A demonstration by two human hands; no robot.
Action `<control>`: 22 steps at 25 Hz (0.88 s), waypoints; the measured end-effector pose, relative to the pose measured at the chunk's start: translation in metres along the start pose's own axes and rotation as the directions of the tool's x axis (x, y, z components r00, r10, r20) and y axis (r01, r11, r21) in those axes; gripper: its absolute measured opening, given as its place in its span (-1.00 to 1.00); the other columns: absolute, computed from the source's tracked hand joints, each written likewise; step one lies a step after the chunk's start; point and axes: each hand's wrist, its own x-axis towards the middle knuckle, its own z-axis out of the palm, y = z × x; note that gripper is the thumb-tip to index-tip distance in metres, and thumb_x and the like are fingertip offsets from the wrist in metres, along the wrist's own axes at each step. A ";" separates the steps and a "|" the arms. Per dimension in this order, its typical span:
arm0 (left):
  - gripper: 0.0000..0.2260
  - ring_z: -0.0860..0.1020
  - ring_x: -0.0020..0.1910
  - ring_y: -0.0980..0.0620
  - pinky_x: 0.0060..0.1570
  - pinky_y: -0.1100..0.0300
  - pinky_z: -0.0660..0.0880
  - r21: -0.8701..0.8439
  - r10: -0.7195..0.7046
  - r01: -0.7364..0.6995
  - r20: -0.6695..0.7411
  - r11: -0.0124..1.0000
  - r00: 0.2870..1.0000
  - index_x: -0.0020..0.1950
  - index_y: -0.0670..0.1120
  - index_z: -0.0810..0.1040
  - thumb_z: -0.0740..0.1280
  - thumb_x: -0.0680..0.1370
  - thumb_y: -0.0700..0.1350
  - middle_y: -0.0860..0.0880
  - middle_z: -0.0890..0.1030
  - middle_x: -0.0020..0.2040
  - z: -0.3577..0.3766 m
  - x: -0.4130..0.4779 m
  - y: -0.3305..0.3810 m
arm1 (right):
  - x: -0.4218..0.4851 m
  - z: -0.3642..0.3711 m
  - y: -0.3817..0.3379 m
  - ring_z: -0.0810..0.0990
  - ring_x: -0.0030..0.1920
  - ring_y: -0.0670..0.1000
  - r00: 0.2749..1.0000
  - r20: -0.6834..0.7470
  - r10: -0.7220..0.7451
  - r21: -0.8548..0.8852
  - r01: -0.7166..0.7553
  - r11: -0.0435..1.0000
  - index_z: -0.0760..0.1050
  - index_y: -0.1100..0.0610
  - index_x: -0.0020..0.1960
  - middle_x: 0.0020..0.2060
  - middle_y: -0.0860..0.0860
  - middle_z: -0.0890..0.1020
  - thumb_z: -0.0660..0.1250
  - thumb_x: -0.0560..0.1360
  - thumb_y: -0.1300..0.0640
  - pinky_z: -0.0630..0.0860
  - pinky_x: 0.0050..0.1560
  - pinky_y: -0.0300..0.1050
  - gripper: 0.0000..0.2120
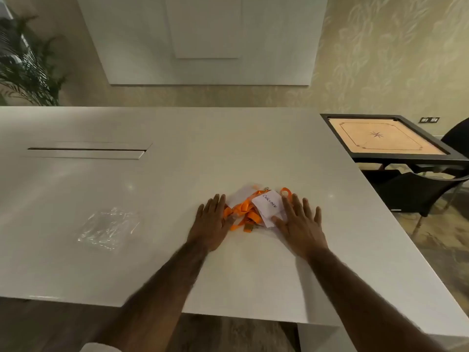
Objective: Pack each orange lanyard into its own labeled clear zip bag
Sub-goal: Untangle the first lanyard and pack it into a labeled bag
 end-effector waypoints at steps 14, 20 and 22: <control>-0.42 0.45 0.42 -0.06 0.41 0.04 0.37 -0.089 0.018 -0.021 -0.040 0.996 0.999 0.58 -0.08 0.26 0.13 0.65 0.22 -0.07 0.47 0.47 -0.014 0.017 0.010 | 0.042 -0.007 -0.016 0.09 0.61 0.15 0.972 -0.151 -0.182 -0.058 0.175 0.983 0.06 -0.03 0.62 0.61 0.07 0.15 -0.37 0.51 -0.48 -0.13 0.54 0.34 -0.14; -0.63 0.55 0.30 -0.03 0.32 0.08 0.46 -0.092 0.063 -0.077 -0.142 0.993 0.988 0.47 -0.03 0.46 0.15 0.70 0.04 -0.02 0.59 0.34 -0.019 0.014 0.012 | 0.056 -0.009 -0.021 0.19 0.58 0.13 0.960 -0.159 -0.230 -0.086 0.219 0.972 0.37 0.00 0.48 0.57 0.08 0.27 -0.25 0.57 -0.43 -0.14 0.53 0.31 -0.22; -0.66 0.59 0.23 -0.04 0.26 0.05 0.51 -0.062 0.056 -0.068 -0.181 0.996 0.982 0.43 -0.03 0.49 0.17 0.69 0.02 -0.02 0.62 0.29 -0.023 0.013 0.013 | 0.060 -0.009 -0.024 0.24 0.56 0.13 0.955 -0.162 -0.247 -0.105 0.232 0.967 0.44 0.02 0.42 0.54 0.09 0.32 -0.20 0.59 -0.40 -0.09 0.54 0.30 -0.26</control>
